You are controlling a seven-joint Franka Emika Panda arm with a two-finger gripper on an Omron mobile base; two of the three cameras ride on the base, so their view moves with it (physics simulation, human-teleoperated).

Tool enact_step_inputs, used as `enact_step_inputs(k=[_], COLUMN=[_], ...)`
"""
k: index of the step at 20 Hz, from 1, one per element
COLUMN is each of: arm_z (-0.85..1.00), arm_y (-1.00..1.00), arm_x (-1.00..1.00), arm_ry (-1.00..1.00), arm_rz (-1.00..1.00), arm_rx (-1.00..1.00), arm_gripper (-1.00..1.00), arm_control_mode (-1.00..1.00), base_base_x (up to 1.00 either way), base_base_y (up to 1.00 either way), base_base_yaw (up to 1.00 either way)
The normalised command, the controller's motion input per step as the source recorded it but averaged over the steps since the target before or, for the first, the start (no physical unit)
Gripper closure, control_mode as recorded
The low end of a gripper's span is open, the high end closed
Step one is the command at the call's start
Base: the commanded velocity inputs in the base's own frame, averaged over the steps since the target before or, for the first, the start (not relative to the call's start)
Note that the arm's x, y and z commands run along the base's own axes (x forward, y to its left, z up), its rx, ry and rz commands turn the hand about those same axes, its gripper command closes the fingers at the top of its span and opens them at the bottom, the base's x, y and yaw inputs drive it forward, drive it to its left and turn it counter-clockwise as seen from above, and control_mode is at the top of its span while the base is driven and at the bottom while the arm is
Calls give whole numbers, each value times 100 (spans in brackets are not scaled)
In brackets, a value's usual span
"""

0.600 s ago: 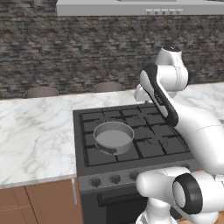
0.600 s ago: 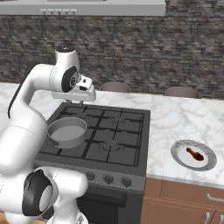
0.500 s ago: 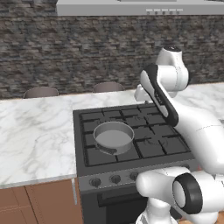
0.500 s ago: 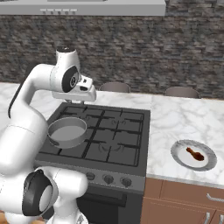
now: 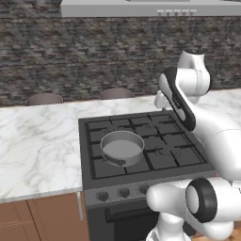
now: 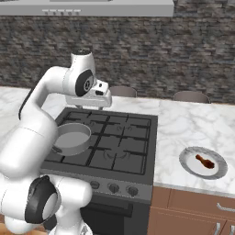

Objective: Retrieve the frozen meat and place it in the pot on a burner. Then turn the burner on.

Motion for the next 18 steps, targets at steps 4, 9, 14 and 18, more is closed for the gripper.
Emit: enact_step_inputs(k=[4,9,14,18], arm_z=[-12,-7,0,-1], arm_y=[-67,-75,-67,-68], arm_x=[7,3,0,0], arm_ry=[2,1,1,0], arm_rz=[0,0,0,0], arm_rx=[-5,-5,-9,-10], arm_gripper=[-100,-100,-100,-100], arm_control_mode=[-100,-100,-100,-100], base_base_x=[0,0,0,0], base_base_y=[0,0,0,0], base_base_yaw=[0,0,0,0])
